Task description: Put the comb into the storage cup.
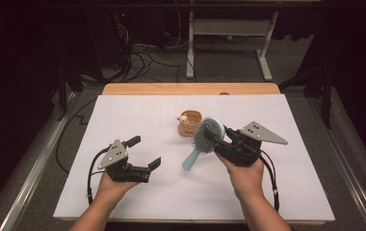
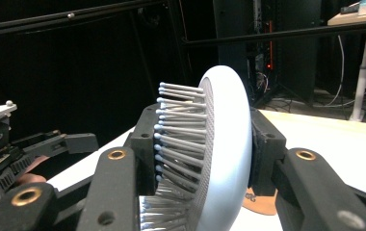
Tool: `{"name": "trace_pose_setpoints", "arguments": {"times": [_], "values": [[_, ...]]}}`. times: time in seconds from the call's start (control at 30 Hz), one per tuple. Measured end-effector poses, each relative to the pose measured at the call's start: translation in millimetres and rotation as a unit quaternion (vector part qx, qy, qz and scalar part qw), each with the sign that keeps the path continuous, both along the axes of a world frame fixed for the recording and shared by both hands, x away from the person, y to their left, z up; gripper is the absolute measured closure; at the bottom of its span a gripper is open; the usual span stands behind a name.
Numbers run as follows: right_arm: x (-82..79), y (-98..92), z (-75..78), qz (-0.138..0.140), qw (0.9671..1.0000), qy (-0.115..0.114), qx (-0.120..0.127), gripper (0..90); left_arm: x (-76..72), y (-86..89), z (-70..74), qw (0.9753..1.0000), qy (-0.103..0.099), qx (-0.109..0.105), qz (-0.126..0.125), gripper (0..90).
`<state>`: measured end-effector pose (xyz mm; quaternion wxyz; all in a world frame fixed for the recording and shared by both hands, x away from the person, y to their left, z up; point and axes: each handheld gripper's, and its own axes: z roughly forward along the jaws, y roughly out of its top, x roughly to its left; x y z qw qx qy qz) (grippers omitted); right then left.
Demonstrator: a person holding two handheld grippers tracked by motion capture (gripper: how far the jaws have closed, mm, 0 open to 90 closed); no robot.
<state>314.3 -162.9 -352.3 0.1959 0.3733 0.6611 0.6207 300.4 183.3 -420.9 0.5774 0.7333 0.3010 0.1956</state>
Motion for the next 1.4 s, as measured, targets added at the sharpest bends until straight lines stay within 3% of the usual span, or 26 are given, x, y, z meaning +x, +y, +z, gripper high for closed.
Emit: {"name": "trace_pose_setpoints", "arguments": {"times": [0.13,0.23,0.4,0.77,1.4], "values": [[-0.3,-4.2,0.7,-0.002,1.0,-0.004,-0.001,57.7,-2.0,11.5,-8.1,0.9999,0.005,0.005,0.009,0.0],[-0.8,-7.1,1.0,-0.004,0.9999,-0.009,-0.004,57.7,-4.0,18.3,-13.7,0.9998,-0.004,0.005,0.019,0.0],[0.1,-10.2,-2.4,-0.007,0.9999,-0.009,-0.009,57.7,-3.4,24.5,-22.0,0.9998,0.002,0.009,0.018,0.0],[1.1,-19.2,-5.9,-0.018,0.9997,-0.013,-0.013,57.6,-4.1,38.1,-23.4,0.9993,0.001,-0.015,0.036,0.0],[6.5,-42.9,-2.1,-0.054,0.9979,-0.026,-0.025,57.6,-6.2,40.5,-25.2,0.9997,-0.009,-0.011,0.021,0.0]]}}
